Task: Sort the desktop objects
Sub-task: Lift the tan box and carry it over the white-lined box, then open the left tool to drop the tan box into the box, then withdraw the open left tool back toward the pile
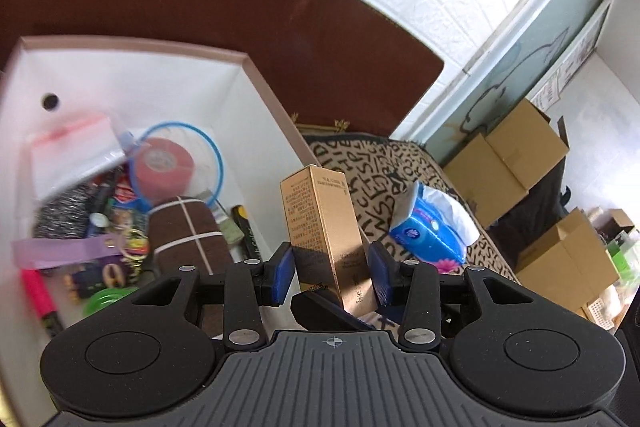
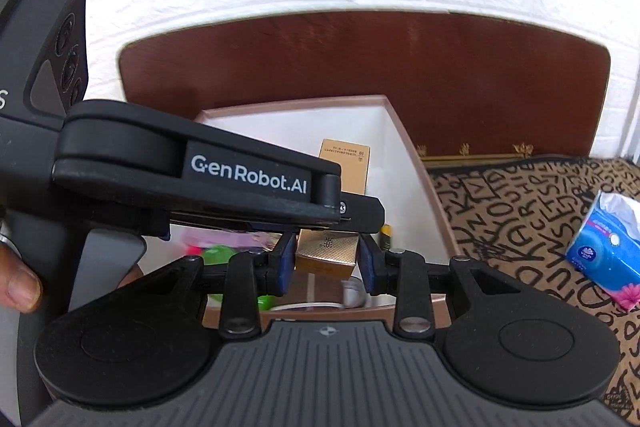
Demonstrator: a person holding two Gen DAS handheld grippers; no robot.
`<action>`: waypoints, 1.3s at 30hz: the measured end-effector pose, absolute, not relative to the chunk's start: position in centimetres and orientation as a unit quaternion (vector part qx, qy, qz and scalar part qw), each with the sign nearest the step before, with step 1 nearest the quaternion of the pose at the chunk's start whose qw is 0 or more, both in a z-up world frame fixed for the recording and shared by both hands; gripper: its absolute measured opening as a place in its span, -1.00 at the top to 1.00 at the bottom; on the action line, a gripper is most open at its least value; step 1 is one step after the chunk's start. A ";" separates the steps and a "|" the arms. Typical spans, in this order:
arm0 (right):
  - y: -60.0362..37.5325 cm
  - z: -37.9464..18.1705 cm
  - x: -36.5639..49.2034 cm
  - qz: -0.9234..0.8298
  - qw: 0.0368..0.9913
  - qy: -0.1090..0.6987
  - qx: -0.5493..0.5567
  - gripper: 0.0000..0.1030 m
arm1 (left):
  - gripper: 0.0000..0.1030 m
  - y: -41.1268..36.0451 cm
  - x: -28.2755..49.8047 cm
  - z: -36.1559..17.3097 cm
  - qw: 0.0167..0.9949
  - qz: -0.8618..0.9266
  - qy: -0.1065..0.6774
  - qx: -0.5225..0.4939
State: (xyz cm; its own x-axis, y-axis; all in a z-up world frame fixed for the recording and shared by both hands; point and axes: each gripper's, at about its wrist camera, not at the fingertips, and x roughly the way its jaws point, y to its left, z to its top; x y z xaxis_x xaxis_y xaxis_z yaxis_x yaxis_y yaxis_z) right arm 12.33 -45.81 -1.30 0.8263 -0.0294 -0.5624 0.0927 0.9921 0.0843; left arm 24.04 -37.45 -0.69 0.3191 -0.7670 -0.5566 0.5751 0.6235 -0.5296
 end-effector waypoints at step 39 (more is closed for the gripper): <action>-45.1 -2.1 12.3 -0.047 0.950 0.307 0.044 -1.00 | -1.00 -33.9 23.1 -3.2 0.805 -0.361 0.453 -0.125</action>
State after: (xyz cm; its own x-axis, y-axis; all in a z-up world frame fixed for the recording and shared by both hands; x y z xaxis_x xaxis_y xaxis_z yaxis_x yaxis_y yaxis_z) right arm 12.31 -45.11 -2.07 0.8073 -0.0615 -0.5869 0.1158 0.9917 0.0553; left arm 23.12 -33.89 -3.23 0.3281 -0.6946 -0.6402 0.4682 0.7082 -0.5284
